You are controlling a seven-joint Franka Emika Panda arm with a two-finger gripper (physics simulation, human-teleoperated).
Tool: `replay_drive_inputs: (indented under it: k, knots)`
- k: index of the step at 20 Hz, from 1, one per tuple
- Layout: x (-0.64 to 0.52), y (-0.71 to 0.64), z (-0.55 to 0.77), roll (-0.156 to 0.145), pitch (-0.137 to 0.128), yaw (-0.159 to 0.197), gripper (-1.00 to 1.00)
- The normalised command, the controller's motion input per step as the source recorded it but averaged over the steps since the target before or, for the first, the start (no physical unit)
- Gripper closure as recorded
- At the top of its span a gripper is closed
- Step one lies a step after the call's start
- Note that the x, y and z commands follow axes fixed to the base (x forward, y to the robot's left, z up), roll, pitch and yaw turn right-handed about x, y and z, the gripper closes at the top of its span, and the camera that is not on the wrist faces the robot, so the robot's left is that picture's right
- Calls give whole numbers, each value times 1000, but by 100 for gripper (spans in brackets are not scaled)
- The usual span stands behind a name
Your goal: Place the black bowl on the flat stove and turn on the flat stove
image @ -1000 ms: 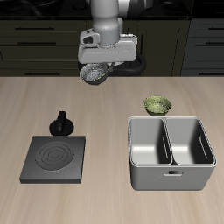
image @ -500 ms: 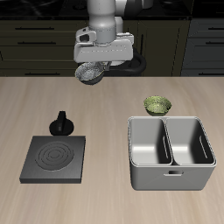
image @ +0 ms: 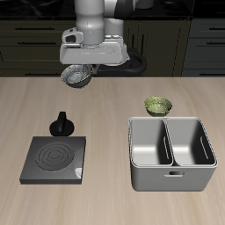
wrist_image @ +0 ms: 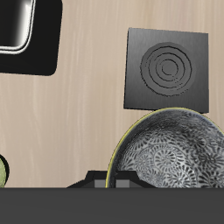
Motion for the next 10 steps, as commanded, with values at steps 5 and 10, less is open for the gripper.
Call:
replay_drive_inputs:
  k: [5,10]
  knots:
    - [342,-171,-24,16,18,20,100]
    - [405,-315,-4,11,27,-24,100]
